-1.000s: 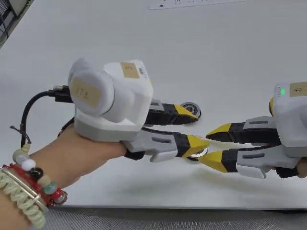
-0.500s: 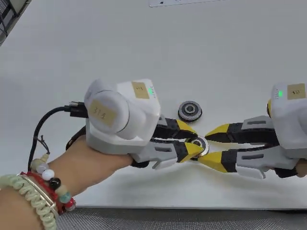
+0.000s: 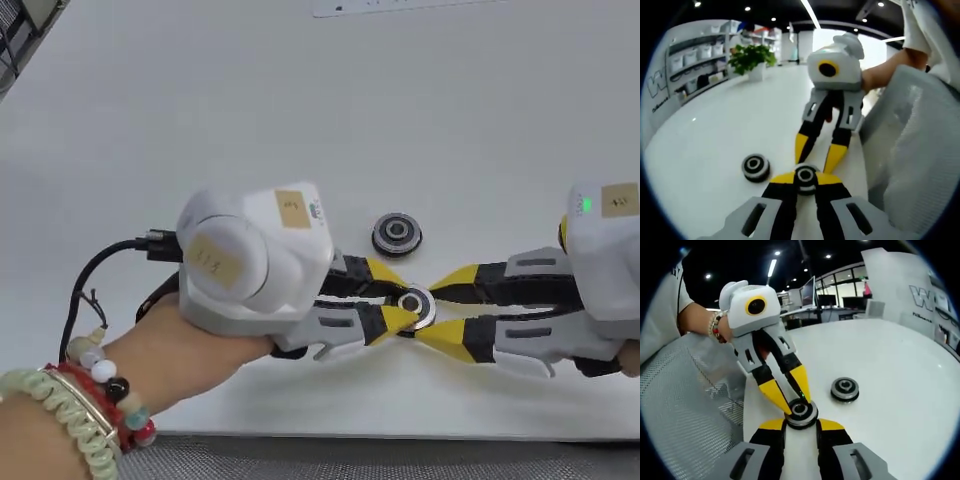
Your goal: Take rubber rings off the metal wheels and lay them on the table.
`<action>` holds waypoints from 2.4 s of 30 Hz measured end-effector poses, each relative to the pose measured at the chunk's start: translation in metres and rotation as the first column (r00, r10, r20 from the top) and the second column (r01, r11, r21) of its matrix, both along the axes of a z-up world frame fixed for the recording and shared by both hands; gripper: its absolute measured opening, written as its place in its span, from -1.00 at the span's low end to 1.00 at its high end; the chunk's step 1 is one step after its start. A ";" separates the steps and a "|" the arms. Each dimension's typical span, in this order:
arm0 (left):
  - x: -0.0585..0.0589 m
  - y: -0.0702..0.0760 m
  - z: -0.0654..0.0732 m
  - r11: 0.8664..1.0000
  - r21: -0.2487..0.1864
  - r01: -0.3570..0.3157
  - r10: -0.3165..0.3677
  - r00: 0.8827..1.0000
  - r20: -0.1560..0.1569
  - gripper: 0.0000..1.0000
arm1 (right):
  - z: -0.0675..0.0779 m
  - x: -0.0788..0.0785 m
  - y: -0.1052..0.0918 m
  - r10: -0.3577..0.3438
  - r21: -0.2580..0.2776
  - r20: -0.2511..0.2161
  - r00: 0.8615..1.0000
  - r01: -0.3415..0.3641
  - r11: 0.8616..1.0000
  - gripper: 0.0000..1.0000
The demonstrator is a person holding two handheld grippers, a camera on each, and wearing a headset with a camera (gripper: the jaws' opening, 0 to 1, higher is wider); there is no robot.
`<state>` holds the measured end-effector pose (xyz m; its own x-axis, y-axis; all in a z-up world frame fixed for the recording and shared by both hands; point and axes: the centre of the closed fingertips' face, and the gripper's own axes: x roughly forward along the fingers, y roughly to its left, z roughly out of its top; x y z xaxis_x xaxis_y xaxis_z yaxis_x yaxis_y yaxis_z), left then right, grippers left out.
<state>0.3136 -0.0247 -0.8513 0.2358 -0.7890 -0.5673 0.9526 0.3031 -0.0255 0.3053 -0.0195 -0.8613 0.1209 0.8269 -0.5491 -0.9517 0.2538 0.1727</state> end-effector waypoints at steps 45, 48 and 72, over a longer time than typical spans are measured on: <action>0.002 0.002 0.002 1.000 -0.008 -0.019 0.019 1.000 0.003 -0.72 | -0.001 0.010 -0.015 -0.199 -0.020 -0.113 0.973 0.198 0.980 -1.00; 0.002 0.002 0.002 1.000 -0.010 -0.021 0.021 1.000 0.002 -0.72 | 0.003 0.012 -0.017 -0.257 0.033 -0.235 0.937 0.272 0.962 -1.00; 0.002 0.001 0.002 0.999 -0.015 -0.043 0.043 0.999 0.006 -0.73 | 0.014 0.010 -0.010 -0.285 0.138 -0.540 0.792 0.417 0.898 -1.00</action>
